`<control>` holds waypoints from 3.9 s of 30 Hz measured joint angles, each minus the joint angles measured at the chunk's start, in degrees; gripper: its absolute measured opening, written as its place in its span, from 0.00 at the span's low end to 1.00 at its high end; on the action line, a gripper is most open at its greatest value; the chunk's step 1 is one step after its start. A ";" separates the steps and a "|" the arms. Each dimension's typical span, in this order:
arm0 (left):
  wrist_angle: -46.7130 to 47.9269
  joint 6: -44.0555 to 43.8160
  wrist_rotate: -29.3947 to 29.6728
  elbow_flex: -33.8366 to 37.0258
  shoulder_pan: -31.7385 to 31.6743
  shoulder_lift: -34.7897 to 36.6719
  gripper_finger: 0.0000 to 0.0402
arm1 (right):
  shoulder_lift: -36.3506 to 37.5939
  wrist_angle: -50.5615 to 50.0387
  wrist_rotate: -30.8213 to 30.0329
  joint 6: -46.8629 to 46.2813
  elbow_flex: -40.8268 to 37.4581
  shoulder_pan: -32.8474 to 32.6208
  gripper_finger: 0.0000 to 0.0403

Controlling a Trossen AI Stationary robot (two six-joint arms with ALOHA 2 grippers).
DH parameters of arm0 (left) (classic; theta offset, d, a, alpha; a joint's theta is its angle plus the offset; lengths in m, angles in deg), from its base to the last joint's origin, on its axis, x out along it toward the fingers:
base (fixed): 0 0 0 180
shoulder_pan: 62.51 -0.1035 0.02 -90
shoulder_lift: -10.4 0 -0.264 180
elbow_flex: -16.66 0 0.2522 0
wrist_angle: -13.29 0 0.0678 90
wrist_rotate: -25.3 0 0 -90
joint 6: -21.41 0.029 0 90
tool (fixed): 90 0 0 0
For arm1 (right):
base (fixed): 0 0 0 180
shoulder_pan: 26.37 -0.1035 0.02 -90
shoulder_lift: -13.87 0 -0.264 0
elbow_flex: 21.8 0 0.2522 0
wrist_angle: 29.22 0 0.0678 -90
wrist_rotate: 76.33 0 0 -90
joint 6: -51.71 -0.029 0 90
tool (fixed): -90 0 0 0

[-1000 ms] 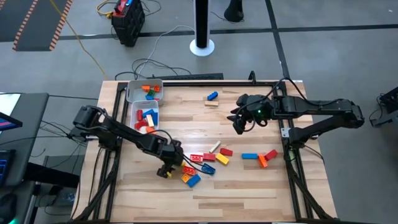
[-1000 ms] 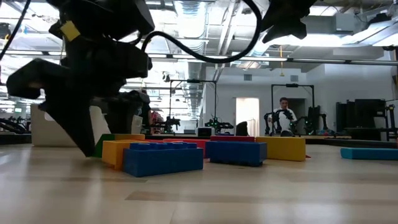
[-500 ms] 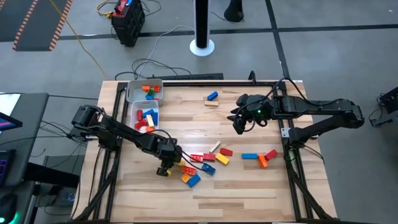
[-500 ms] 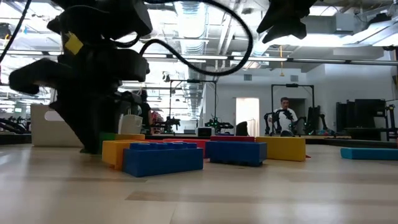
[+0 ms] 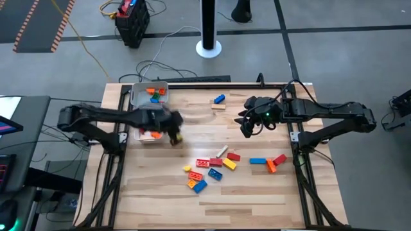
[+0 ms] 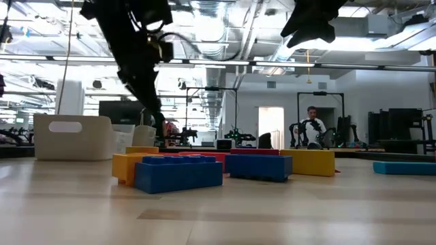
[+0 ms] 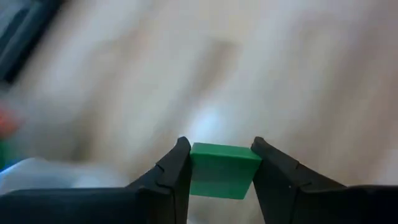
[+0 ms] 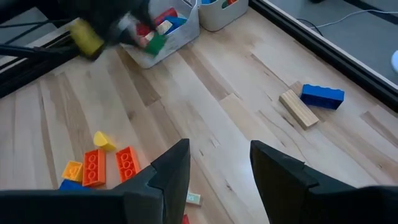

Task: Sort blocks by size
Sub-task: Put the small green wooden block into the gray bin, then put the large red wooden block into the white bin

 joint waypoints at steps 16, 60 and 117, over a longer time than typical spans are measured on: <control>-7.47 -9.00 0.83 0.00 -32.42 -0.94 0.35 | -0.02 0.77 -0.01 -3.47 0.00 -0.99 0.48; -16.85 -22.27 -5.00 0.00 -1.14 -0.72 0.64 | -24.54 -10.05 22.56 15.32 0.00 -3.78 0.55; 6.46 -26.63 16.52 0.00 1.25 24.23 0.64 | -26.08 29.10 16.19 11.57 -21.97 -4.60 0.38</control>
